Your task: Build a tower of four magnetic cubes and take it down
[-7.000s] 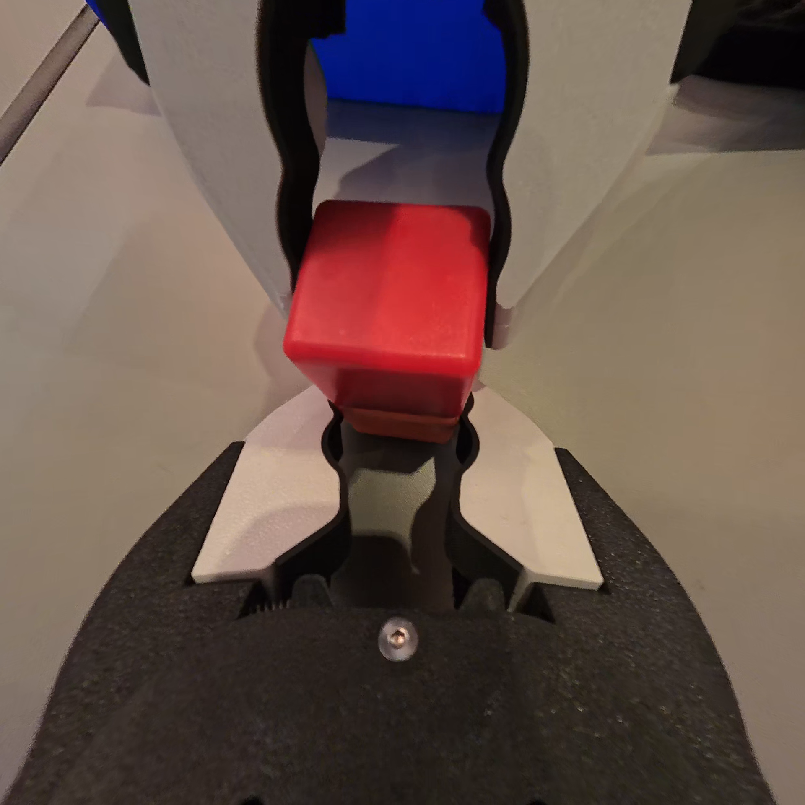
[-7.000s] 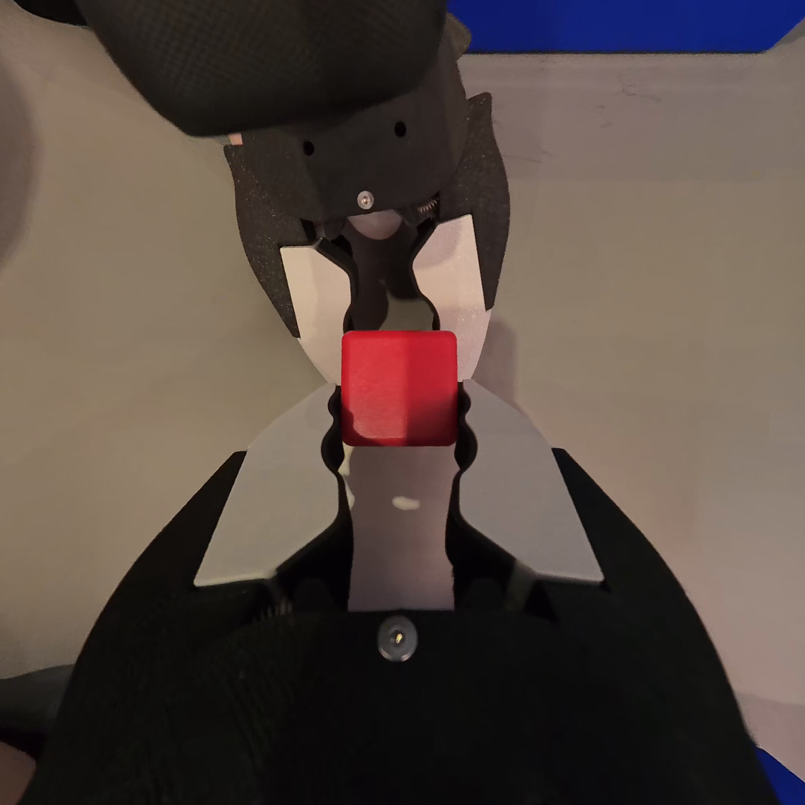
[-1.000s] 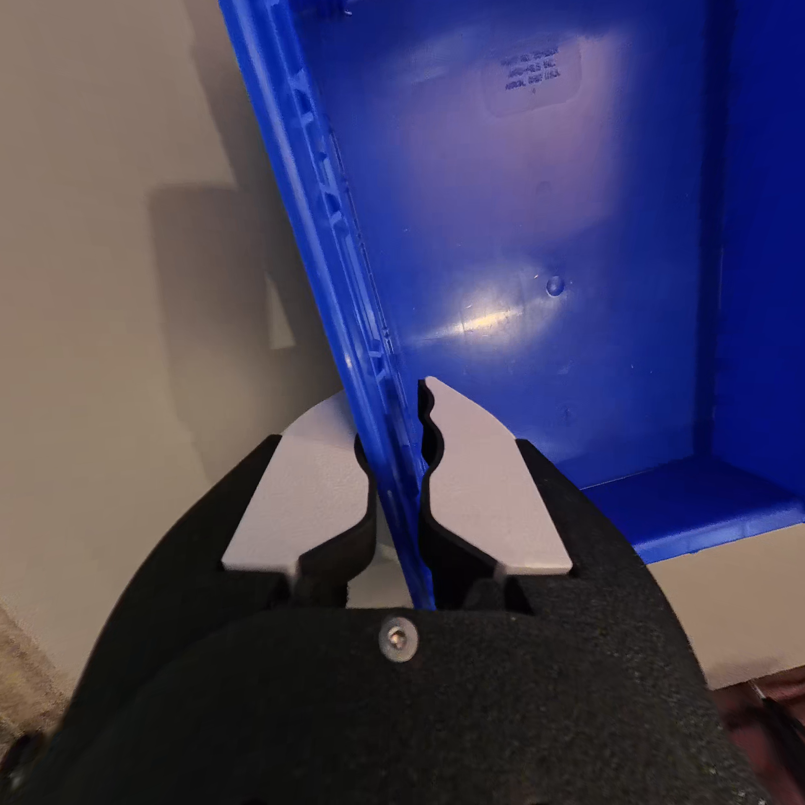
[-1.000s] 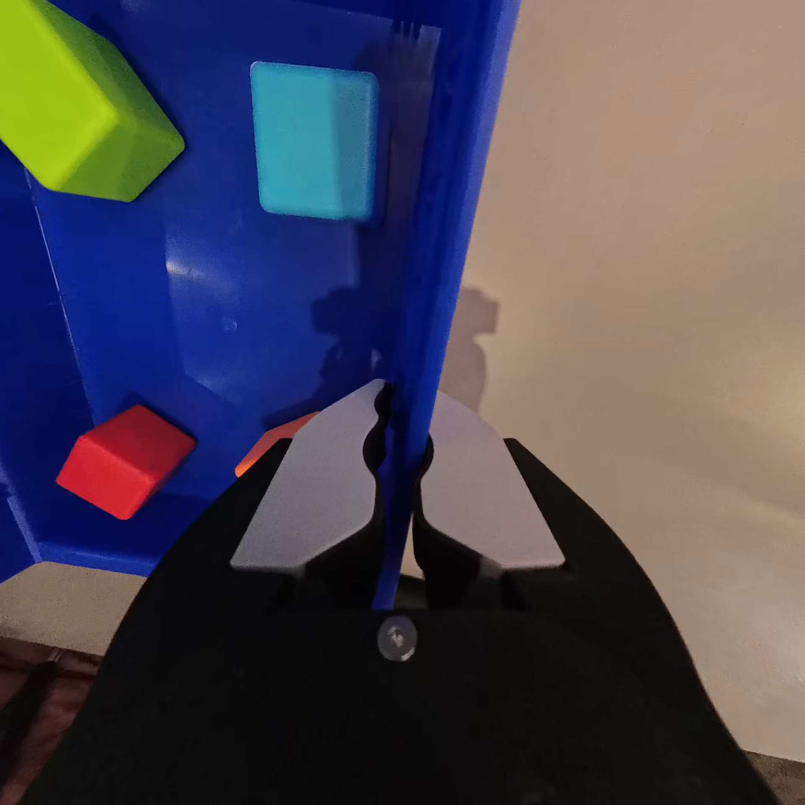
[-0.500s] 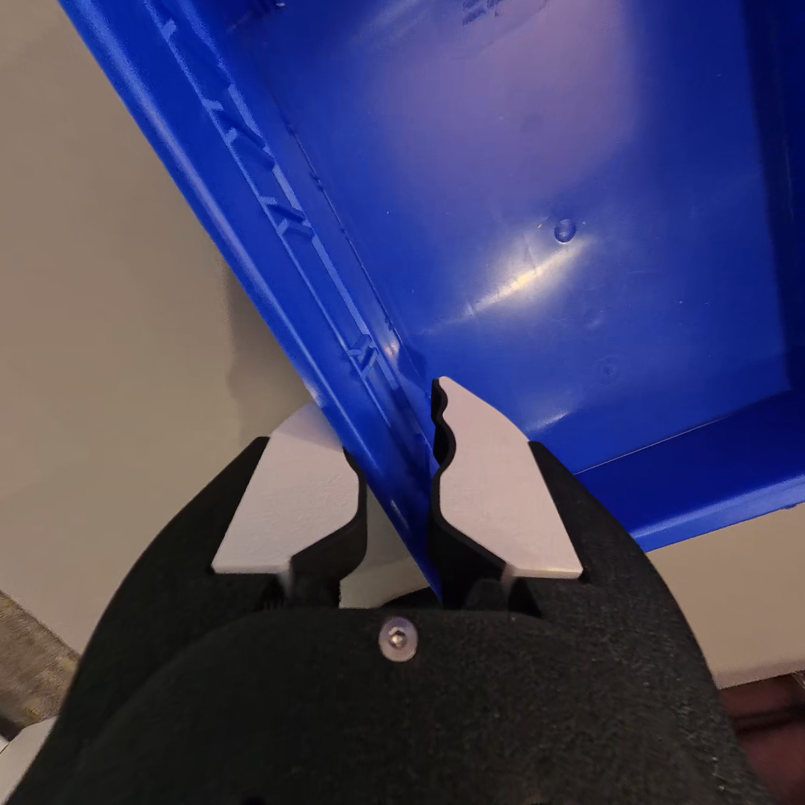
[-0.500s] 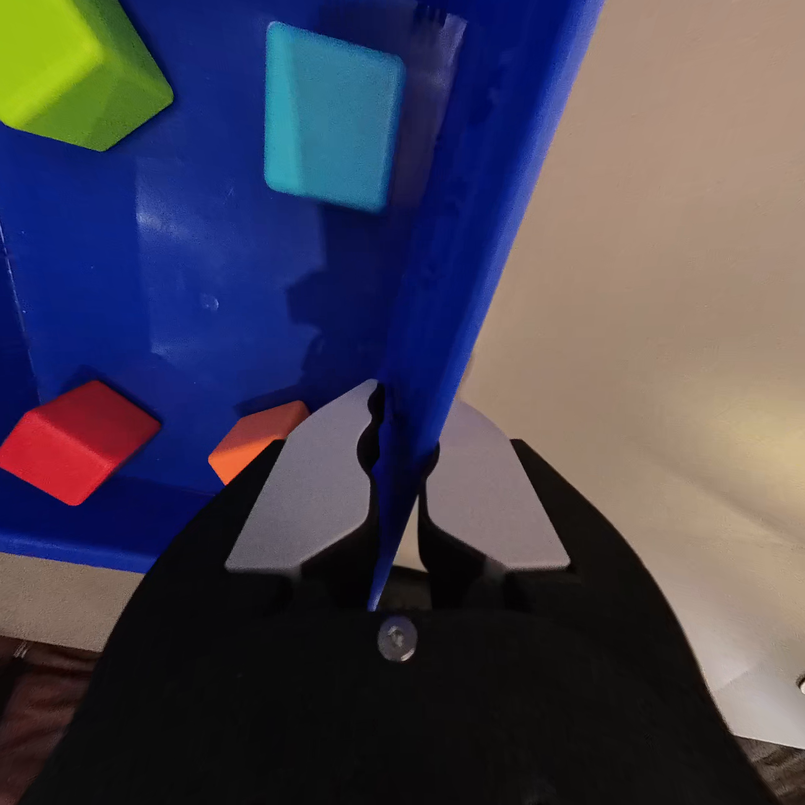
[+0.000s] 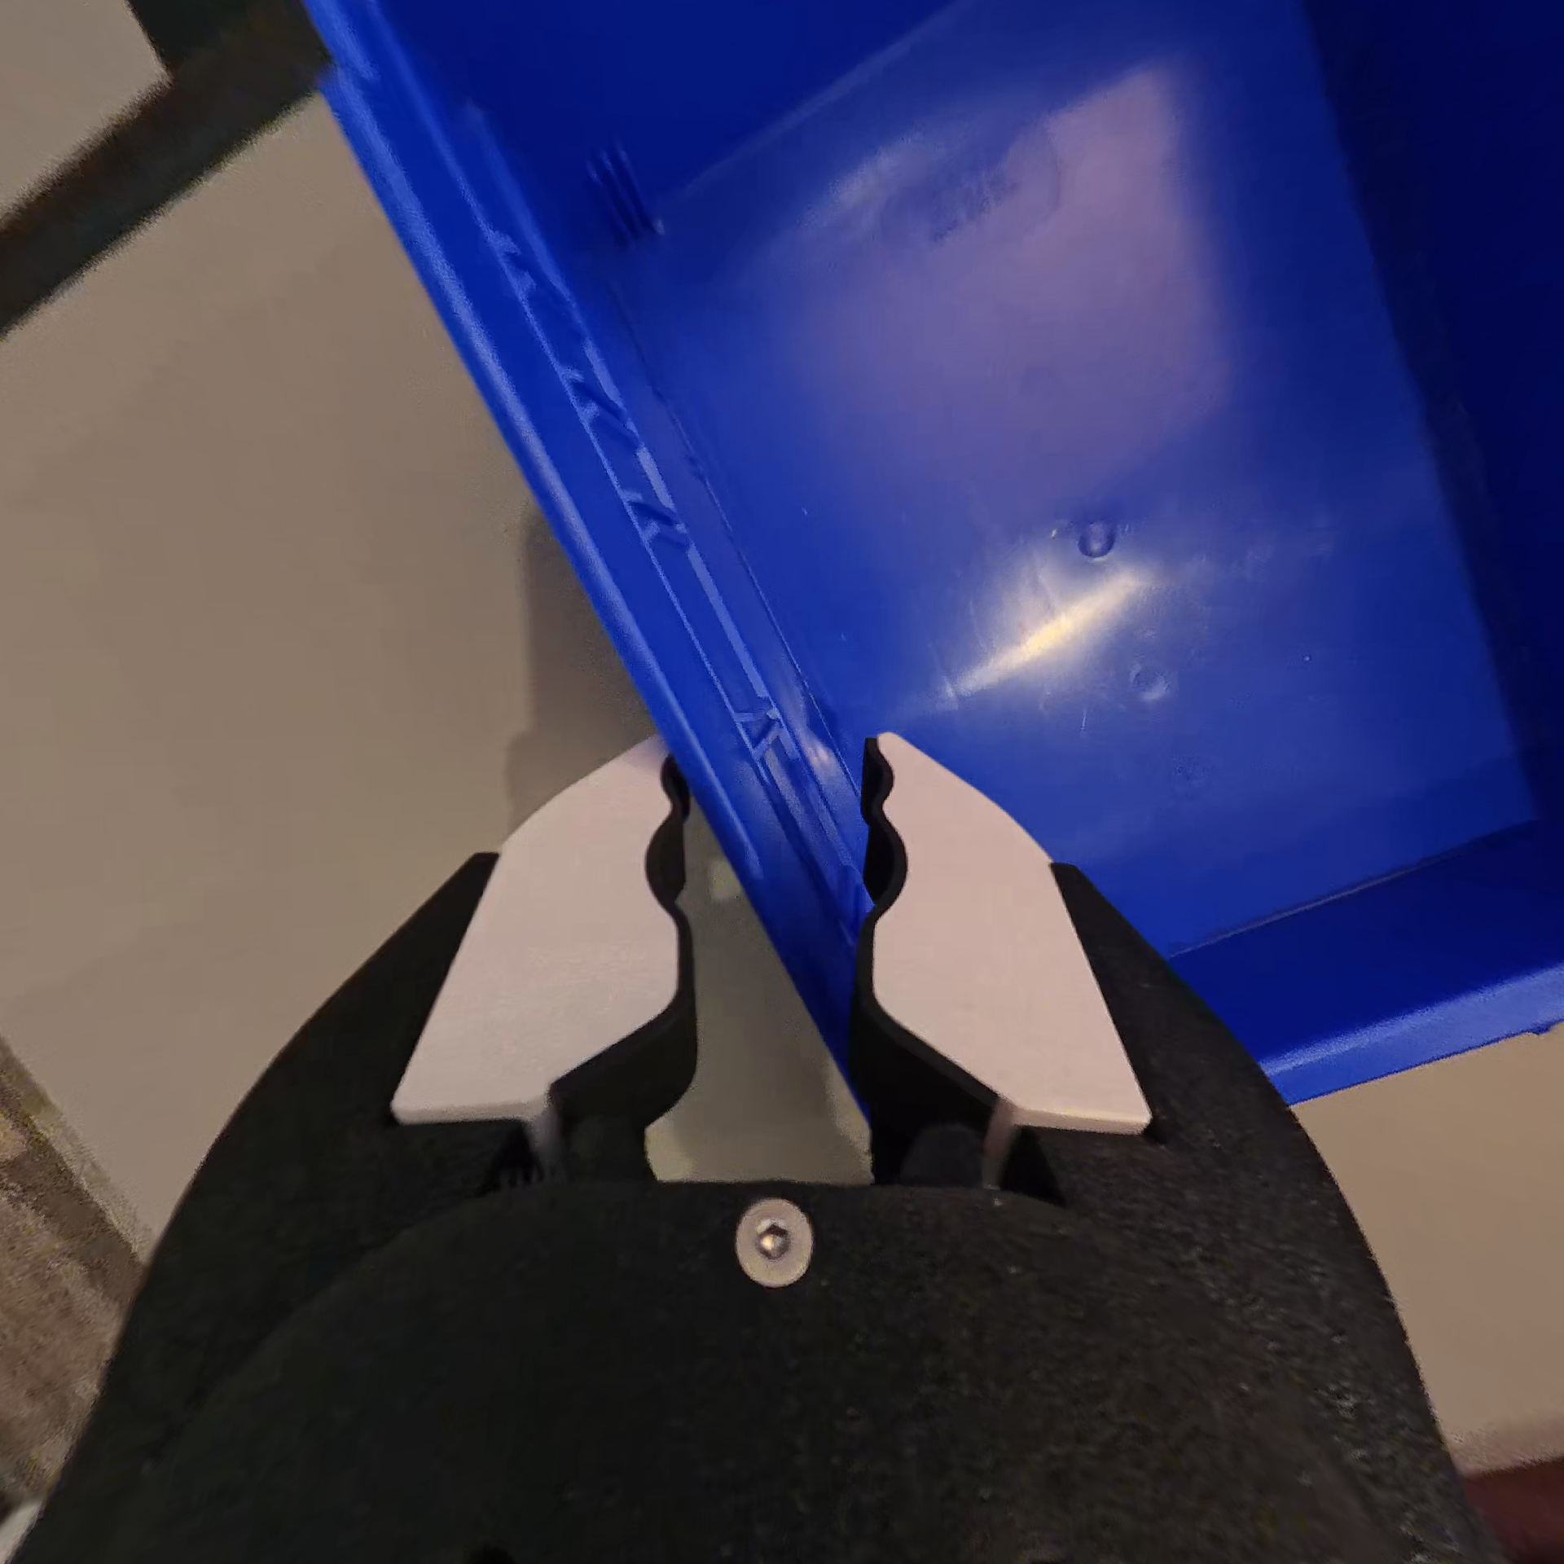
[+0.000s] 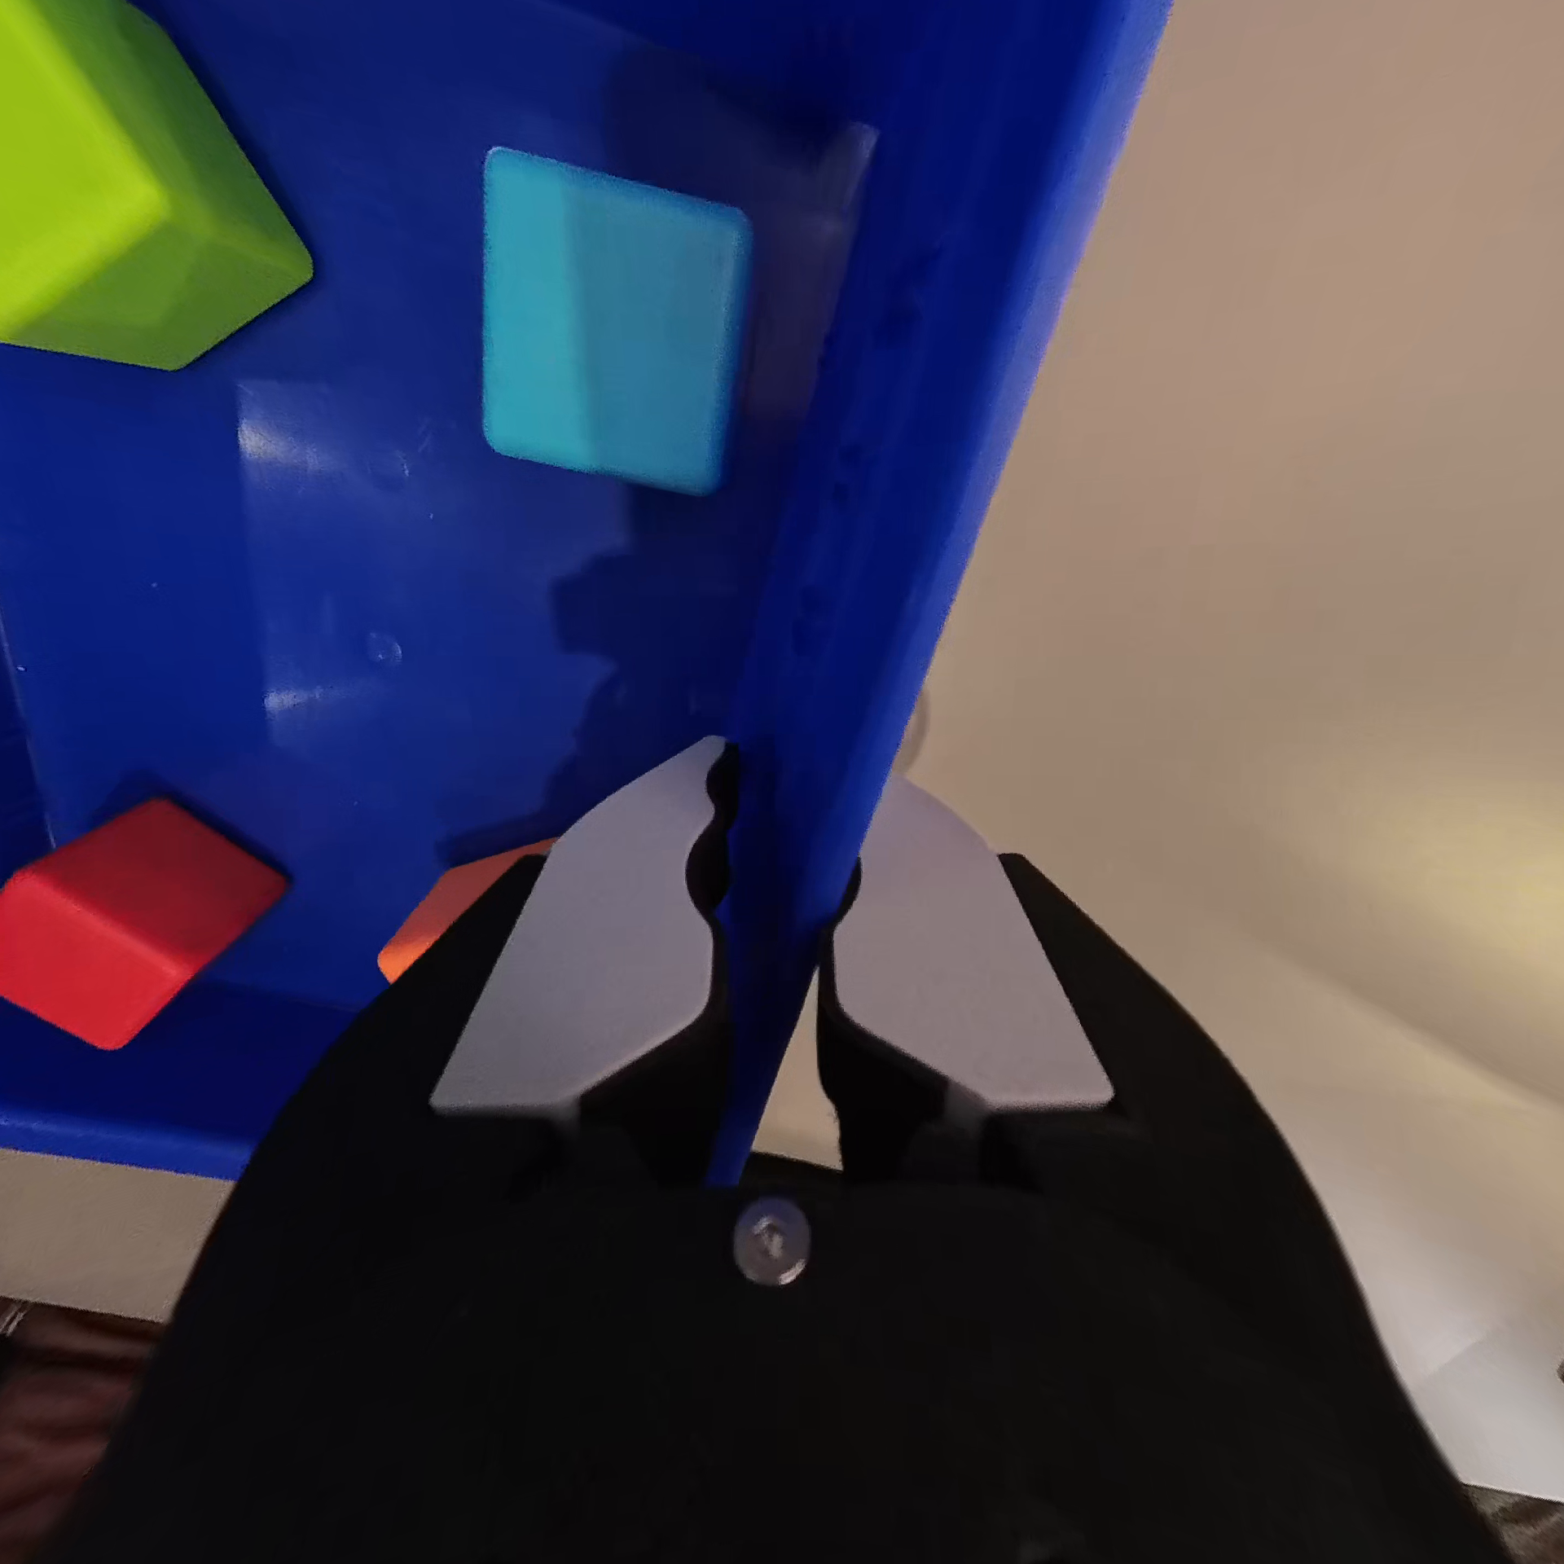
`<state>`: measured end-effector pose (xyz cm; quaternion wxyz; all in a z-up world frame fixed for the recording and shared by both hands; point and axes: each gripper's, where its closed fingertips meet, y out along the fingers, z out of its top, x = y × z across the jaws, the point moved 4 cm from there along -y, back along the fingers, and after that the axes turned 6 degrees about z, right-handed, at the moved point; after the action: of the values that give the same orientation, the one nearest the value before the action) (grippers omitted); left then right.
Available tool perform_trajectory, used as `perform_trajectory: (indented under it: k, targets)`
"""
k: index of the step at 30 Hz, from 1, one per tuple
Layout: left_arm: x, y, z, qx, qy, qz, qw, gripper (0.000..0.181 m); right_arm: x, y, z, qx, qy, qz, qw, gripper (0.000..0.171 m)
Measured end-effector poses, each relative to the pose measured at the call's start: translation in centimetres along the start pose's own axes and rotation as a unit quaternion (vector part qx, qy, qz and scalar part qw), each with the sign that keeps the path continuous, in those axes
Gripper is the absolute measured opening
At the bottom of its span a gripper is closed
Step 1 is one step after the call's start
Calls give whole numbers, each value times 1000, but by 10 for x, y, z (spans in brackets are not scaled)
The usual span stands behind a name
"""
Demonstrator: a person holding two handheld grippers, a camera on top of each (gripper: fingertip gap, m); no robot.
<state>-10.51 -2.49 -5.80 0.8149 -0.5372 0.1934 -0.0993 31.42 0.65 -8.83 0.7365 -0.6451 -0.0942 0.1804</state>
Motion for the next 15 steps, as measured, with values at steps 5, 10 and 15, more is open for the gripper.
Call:
perform_trajectory:
  k: [5,10,15]
  targets:
    - [-16,-43,23,125,-25,68,990,60,1,2,1,7,8,10,1000,18]
    - [-38,-92,41,273,-80,148,947,67,1,12,-1,-16,26,42,999,12]
    - [-50,-109,40,312,-86,180,929,60,5,12,1,-23,50,79,995,7]
